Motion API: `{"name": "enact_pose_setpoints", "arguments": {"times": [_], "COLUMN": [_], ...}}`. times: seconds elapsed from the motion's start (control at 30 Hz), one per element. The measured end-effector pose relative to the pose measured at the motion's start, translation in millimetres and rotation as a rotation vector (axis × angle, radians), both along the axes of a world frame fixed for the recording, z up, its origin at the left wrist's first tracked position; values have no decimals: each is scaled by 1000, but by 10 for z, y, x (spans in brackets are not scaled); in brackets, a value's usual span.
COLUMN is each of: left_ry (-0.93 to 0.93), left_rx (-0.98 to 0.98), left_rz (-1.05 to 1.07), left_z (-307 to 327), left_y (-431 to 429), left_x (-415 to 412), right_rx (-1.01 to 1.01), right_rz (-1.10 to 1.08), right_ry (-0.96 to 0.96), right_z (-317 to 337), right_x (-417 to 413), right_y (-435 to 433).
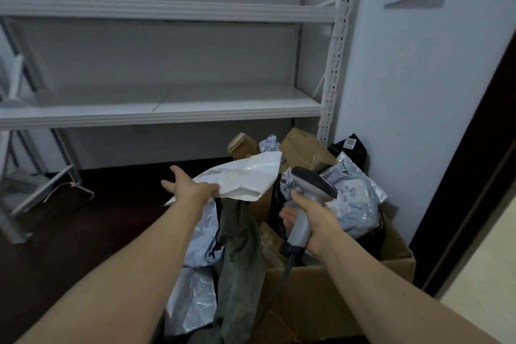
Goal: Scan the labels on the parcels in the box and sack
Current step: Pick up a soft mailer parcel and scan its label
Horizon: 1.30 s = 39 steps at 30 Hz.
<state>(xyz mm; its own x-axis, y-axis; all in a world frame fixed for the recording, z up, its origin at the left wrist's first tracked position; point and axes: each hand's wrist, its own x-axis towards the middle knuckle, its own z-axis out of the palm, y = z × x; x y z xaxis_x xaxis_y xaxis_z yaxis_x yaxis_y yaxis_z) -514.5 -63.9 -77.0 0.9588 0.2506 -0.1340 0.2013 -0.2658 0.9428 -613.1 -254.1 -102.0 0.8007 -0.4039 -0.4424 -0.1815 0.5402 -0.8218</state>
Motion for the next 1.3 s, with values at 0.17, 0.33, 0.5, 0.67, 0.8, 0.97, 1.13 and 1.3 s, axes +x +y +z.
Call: {"name": "enact_pose_setpoints", "arguments": {"times": [0.17,0.33,0.5,0.67,0.8,0.97,1.13,1.3], "left_ry": [30,59,59,104,216,263,201,197], "left_rx": [-10,31,71,-160,-767,-891,-883,-741], "left_rz": [-96,-123,-152,207,267,98,124,48], "left_z": [14,-43,-70,-67,-172,-196,-181,-145], "left_y": [104,140,213,221,272,308,328,327], "left_x": [-138,-250,-285,-332,-266,-219,-88,-162], "right_rx": [-34,-101,-133,-248,-274,-462,-770,-850], "right_rz": [3,-3,-37,19,74,139,279,404], "right_ry": [19,13,5,3,-79,-73,-107,-120], "right_z": [-38,-46,-55,-78,-27,-30,-4,224], "right_x": [37,5,34,81,68,24,-105,-153], "right_y": [154,282,401,476,527,378,366,397]}}
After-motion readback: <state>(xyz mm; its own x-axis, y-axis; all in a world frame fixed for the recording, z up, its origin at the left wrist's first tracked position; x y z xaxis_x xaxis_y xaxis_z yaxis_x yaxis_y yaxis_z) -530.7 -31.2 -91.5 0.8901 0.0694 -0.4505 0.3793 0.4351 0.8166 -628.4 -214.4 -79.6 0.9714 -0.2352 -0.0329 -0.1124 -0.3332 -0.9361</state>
